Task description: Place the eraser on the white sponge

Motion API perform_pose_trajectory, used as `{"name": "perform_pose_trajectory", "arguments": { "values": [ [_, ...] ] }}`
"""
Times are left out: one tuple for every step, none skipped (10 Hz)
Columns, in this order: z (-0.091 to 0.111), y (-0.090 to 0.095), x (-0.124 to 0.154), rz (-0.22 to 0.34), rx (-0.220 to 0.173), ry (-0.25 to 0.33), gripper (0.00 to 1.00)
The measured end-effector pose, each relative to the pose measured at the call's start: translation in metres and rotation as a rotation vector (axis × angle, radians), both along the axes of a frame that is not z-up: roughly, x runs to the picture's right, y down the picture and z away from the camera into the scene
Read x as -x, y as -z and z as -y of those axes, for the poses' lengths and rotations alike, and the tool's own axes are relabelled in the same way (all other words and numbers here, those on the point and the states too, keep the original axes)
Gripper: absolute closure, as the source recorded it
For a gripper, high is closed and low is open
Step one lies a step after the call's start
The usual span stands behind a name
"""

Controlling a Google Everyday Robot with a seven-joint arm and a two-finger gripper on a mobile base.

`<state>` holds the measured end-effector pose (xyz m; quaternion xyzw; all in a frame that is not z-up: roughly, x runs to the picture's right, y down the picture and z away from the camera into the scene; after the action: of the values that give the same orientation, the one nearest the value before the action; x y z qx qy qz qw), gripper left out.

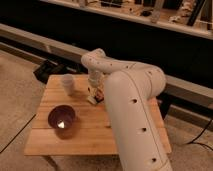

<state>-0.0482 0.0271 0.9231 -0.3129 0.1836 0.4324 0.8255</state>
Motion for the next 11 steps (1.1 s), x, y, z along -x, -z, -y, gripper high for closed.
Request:
{"name": "perform_pose_trajectory", "arguments": {
  "values": [
    [0.001,-0.001,0.002,0.003,-0.001,0.005,1.0],
    [0.002,-0.003,0.003,0.005,-0.001,0.009,1.0],
    [0.001,-0.005,0.003,0.006,-0.001,0.013,1.0],
    [0.001,-0.007,0.002,0.006,-0.001,0.015,1.0],
    [0.0,-0.009,0.001,0.004,0.0,0.017,1.0],
    [-0.001,-0.011,-0.002,0.001,0.001,0.016,0.98],
    [-0.001,-0.013,-0.005,-0.003,0.002,0.012,0.9],
    [-0.001,-0.015,-0.008,-0.006,0.003,0.008,0.81],
    [-0.001,-0.016,-0.011,-0.009,0.005,0.001,0.68],
    [-0.002,-0.017,-0.012,-0.01,0.007,-0.004,0.59],
    [-0.002,-0.017,-0.013,-0.01,0.009,-0.008,0.49]
  ]
}}
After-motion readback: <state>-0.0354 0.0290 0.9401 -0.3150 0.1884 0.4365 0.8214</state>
